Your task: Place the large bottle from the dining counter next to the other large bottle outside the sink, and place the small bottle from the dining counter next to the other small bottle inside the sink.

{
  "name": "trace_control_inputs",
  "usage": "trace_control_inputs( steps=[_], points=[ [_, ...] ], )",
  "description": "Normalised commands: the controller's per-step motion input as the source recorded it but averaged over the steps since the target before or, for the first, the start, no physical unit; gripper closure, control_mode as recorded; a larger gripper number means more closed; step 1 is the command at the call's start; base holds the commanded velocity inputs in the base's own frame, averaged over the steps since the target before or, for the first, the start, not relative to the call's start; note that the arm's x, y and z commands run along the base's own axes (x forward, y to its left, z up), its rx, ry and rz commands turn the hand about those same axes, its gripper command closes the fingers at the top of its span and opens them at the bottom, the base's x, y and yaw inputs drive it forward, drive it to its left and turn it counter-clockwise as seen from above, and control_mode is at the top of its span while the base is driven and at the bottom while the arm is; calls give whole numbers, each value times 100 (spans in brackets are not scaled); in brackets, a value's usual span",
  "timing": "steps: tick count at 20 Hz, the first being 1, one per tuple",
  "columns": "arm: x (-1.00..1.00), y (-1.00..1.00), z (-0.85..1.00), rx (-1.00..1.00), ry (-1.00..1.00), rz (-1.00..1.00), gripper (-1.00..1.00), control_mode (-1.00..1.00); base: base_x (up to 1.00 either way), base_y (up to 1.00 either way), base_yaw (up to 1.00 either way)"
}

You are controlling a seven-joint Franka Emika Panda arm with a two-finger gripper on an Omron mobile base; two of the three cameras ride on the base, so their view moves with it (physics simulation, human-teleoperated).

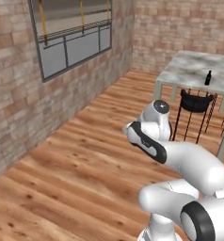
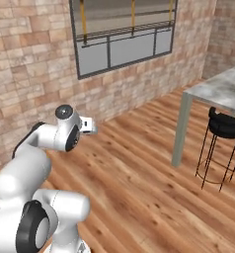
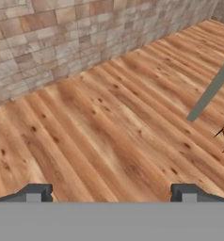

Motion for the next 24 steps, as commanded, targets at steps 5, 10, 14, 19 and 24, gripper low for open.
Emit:
trace_control_inputs(
  steps=[5,10,14,19,24],
  points=[
    [0,0,0,0,0,0,-100,100,0,-19,-24],
    [0,0,0,0,0,0,-100,100,2,-21,-27],
    [0,0,0,0,0,0,-100,100,11,-18,-30],
    [0,0,0,0,0,0,-100,100,14,-21,-33],
    [0,0,0,0,0,0,-100,100,22,-15,-35]
  ],
)
